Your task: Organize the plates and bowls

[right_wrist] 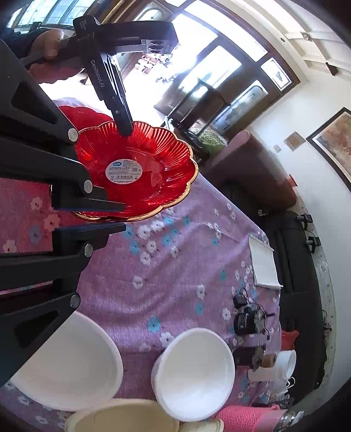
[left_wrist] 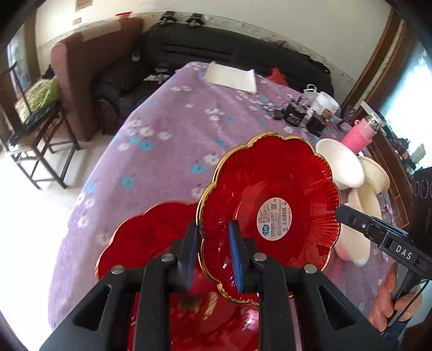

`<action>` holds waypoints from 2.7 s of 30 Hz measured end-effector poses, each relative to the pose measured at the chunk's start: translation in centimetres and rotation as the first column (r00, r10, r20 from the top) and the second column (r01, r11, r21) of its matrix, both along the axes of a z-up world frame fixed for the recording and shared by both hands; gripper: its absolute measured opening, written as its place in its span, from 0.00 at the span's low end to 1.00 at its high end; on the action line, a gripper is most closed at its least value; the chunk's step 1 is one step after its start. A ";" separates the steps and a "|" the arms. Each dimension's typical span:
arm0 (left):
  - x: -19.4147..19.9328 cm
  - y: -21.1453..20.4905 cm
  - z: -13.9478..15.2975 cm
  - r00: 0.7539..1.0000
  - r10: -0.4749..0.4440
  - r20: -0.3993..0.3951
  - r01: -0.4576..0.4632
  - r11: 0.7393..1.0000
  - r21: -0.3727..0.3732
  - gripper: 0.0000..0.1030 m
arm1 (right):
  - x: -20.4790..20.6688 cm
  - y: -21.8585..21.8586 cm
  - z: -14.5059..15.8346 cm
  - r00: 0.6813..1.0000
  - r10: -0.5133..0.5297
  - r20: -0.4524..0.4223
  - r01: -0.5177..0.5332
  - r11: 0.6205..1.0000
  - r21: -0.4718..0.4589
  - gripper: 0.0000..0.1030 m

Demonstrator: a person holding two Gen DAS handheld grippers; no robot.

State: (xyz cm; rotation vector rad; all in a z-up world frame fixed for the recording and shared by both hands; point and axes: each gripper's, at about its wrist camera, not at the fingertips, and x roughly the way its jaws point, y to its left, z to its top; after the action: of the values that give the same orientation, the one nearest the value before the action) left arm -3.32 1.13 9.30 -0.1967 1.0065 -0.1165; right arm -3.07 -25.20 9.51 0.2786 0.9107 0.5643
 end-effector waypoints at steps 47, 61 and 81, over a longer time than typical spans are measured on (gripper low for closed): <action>-6.0 4.8 -2.4 0.997 0.076 0.015 -0.076 0.997 -0.024 0.61 | -4.4 9.7 -4.0 0.961 0.270 0.058 -0.257 0.952 -0.166 0.51; -5.8 -2.6 -0.4 0.989 -0.094 0.114 0.088 0.995 0.052 0.63 | -5.9 3.7 -2.2 0.987 0.084 0.139 -0.056 0.979 -0.196 0.51; -7.6 -20.4 -6.8 0.886 -0.447 0.127 0.425 0.889 0.170 0.65 | -11.9 -15.6 -5.6 0.890 -0.449 0.074 0.455 0.884 -0.109 0.52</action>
State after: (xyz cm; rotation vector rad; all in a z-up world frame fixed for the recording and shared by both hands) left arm -10.91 -19.22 2.45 0.1702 0.8773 -0.4678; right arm -14.94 -40.84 3.92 0.3519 0.7960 0.0790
